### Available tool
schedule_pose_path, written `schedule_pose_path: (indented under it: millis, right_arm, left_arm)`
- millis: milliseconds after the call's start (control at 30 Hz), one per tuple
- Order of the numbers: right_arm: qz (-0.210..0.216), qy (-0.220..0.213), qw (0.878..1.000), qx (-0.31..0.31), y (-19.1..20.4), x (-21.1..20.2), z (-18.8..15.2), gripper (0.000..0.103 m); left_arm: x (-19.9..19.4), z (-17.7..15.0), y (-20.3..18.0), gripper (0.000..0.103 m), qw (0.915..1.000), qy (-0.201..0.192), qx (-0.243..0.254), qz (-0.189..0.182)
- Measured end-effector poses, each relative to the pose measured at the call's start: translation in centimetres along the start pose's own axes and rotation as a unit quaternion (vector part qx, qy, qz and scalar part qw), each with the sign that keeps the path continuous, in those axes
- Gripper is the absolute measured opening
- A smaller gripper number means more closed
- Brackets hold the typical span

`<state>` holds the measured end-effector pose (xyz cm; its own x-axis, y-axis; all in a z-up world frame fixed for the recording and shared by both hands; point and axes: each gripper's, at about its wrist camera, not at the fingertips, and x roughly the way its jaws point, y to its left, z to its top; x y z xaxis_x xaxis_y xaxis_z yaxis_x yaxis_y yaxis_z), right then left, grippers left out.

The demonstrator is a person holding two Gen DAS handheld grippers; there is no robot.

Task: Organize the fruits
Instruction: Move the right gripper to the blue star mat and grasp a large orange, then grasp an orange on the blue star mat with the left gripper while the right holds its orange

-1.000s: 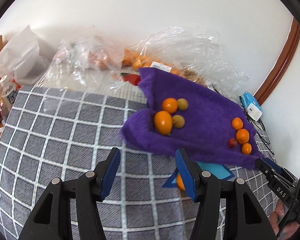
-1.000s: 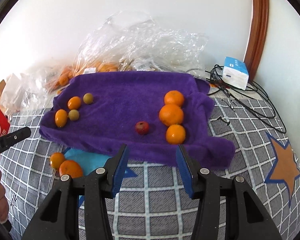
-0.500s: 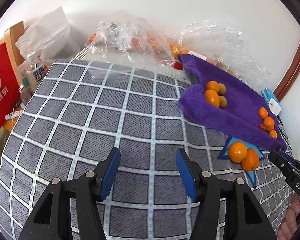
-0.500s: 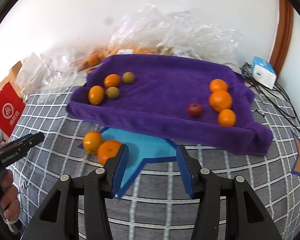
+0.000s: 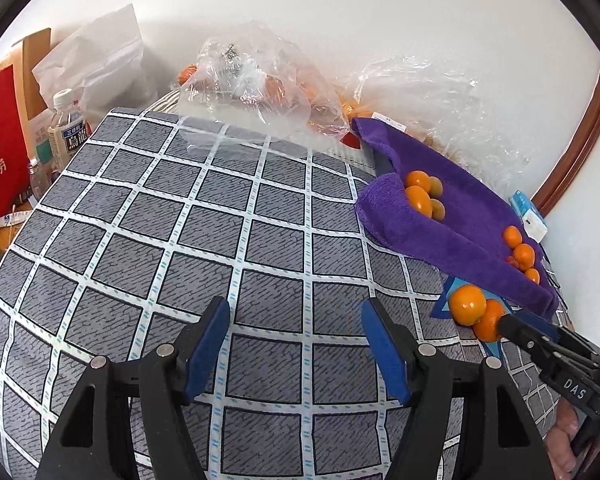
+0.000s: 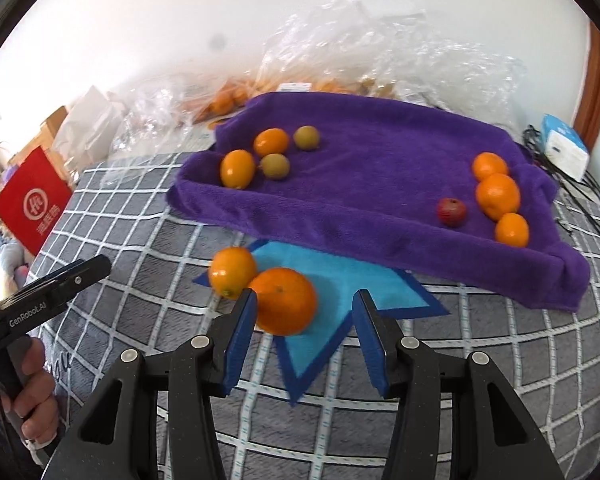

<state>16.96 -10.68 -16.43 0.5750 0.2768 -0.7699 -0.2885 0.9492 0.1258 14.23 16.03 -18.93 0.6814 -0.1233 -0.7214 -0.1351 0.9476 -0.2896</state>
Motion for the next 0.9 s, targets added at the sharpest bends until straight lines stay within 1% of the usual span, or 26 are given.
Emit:
schedule_pose_path:
  millis: [200, 300, 433, 567, 700, 900]
  right_arm:
    - [0.006, 0.015, 1.000, -0.011, 1.2, 1.8, 0.1, 0.049]
    - [0.002, 0.018, 1.000, -0.009, 1.2, 2.4, 0.1, 0.042]
    - [0.006, 0.012, 1.000, -0.008, 1.0, 2.1, 0.0, 0.042]
    - [0.001, -0.004, 1.000, -0.005, 0.1, 0.8, -0.2, 0.042]
    - [-0.005, -0.006, 1.000, 0.004, -1.3, 0.1, -0.4, 0.042]
    - [-0.012, -0.003, 1.000, 0.019, -3.5, -0.4, -1.2, 0.042]
  left_arm:
    - [-0.3, -0.1, 0.4, 0.067, 0.9998, -0.002, -0.011, -0.013]
    - [-0.4, -0.2, 0.4, 0.068, 0.9999, -0.003, -0.011, -0.013]
    - [-0.3, -0.2, 0.2, 0.068, 0.9999, -0.003, -0.007, -0.009]
    - [-0.2, -0.2, 0.0, 0.072, 1.0000, 0.001, -0.001, -0.009]
    - [0.0, -0.2, -0.1, 0.072, 1.0000, 0.005, 0.004, -0.008]
    - [0.0, -0.1, -0.8, 0.072, 0.9996, 0.016, 0.017, 0.014]
